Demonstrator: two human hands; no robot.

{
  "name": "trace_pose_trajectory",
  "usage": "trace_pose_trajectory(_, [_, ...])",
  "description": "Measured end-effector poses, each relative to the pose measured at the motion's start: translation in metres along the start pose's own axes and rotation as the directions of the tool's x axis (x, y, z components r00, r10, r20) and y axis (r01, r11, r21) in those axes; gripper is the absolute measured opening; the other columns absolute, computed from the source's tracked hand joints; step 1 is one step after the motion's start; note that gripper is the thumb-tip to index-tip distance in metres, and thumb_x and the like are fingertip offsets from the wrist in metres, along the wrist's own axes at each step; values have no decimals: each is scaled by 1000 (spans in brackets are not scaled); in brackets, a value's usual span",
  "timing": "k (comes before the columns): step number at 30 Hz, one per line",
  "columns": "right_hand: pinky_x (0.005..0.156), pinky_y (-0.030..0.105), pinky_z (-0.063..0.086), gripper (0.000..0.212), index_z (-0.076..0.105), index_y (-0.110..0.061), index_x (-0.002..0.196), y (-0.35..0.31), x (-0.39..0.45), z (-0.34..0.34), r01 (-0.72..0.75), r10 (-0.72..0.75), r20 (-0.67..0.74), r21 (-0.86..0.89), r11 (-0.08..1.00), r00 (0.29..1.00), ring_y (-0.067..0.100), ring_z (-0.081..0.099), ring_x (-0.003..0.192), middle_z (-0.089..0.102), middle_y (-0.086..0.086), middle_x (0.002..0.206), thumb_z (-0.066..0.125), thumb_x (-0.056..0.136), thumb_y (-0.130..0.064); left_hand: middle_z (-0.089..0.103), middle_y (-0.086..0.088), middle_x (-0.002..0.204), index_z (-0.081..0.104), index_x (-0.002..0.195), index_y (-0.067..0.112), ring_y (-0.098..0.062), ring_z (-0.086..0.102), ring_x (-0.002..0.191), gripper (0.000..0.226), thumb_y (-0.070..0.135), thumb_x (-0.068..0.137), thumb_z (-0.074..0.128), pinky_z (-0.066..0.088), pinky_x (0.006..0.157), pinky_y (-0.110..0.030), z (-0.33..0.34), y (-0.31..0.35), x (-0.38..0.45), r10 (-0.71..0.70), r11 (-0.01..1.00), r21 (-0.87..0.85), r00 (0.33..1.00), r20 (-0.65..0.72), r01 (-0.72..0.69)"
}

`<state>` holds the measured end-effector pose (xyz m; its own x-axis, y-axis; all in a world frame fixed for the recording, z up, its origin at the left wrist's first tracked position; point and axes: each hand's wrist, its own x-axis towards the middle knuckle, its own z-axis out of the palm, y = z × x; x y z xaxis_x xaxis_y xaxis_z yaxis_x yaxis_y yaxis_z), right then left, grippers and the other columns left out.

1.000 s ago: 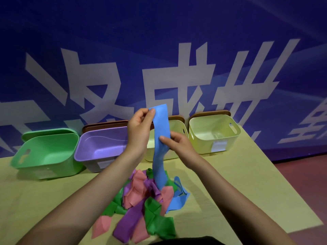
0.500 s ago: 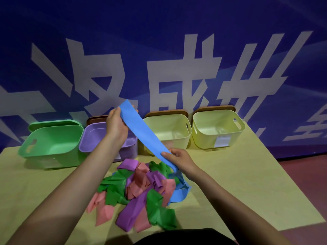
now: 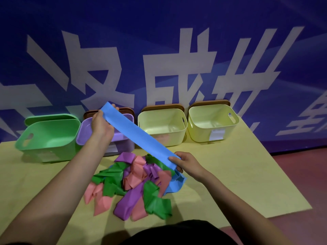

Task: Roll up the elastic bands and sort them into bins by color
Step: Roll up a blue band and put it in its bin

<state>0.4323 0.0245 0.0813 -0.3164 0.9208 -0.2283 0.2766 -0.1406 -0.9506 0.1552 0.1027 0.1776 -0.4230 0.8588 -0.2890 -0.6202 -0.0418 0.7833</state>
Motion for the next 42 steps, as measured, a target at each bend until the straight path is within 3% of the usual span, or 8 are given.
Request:
trace_pose_trajectory(11, [61, 21, 44, 27, 52, -11, 73, 28, -20, -1, -69, 69, 13, 0, 998, 998, 9, 53, 54, 55, -3, 58, 48, 100, -15, 53, -10, 131, 43, 138, 5, -21, 51, 122, 41, 20, 104, 27, 49, 84, -32, -13, -27, -11, -166, 985, 51, 986, 20, 165])
trace_pose_trajectory(15, [60, 20, 42, 24, 53, -6, 76, 45, -33, -3, -119, 120, 17, -18, 993, 993, 8, 53, 57, 58, -2, 60, 51, 98, -14, 46, -14, 142, 53, 120, 2, -25, 44, 132, 38, 19, 105, 22, 39, 98, -32, -5, -42, -25, -181, 983, -23, 981, 76, 183])
trace_pose_trajectory(18, [62, 20, 42, 25, 58, -10, 70, 59, -44, -9, -162, 162, -41, 17, 987, 986, 9, 53, 62, 60, -2, 63, 60, 93, -19, 48, -13, 142, 58, 99, 7, -23, 50, 125, 37, 20, 104, 23, 40, 98, -32, -1, -49, -27, -197, 979, -27, 975, 104, 200])
trace_pose_trajectory(23, [61, 19, 41, 31, 58, -12, 61, 72, -53, -18, -198, 203, -131, 45, 979, 970, 10, 51, 62, 58, -2, 61, 66, 89, -23, 52, -10, 134, 45, 136, 2, -20, 53, 121, 43, 21, 104, 24, 49, 75, -26, 10, -56, -34, -208, 977, 0, 965, 158, 211])
trace_pose_trajectory(26, [60, 17, 40, 31, 58, -11, 62, 75, -53, -19, -213, 215, -149, 30, 977, 965, 8, 50, 59, 58, -2, 60, 65, 90, -24, 56, -10, 127, 47, 130, 3, -14, 60, 101, 38, 22, 104, 27, 49, 75, -26, 22, -62, -45, -202, 979, 55, 960, 193, 195])
trace_pose_trajectory(32, [62, 21, 40, 12, 62, -15, 103, 87, -42, -26, -285, 258, -147, -209, 935, 955, 9, 51, 63, 54, -5, 65, 53, 95, -16, 69, -9, 85, 54, 99, 11, -16, 68, 76, 18, 17, 102, 37, 56, 65, -27, 44, -75, -80, -121, 969, 243, 938, 325, 41])
trace_pose_trajectory(37, [74, 20, 44, 20, 65, -25, 106, 15, -34, -25, 28, -61, -286, -119, 992, 956, 4, 62, 81, 66, -7, 86, 54, 95, -14, 48, -8, 91, 63, 75, 31, -22, 41, 87, 17, 35, 89, 55, 31, 76, -40, 33, -95, -102, -104, 885, 453, 903, 417, -107])
trace_pose_trajectory(42, [73, 20, 49, 12, 67, -18, 98, -66, -35, -16, 354, -340, -283, -5, 935, 897, 11, 62, 79, 68, -3, 87, 61, 92, -10, 51, 4, 76, 61, 75, 32, -17, 44, 80, 22, 26, 95, 53, 34, 73, -35, 34, -95, -116, -53, 839, 494, 870, 491, -228])
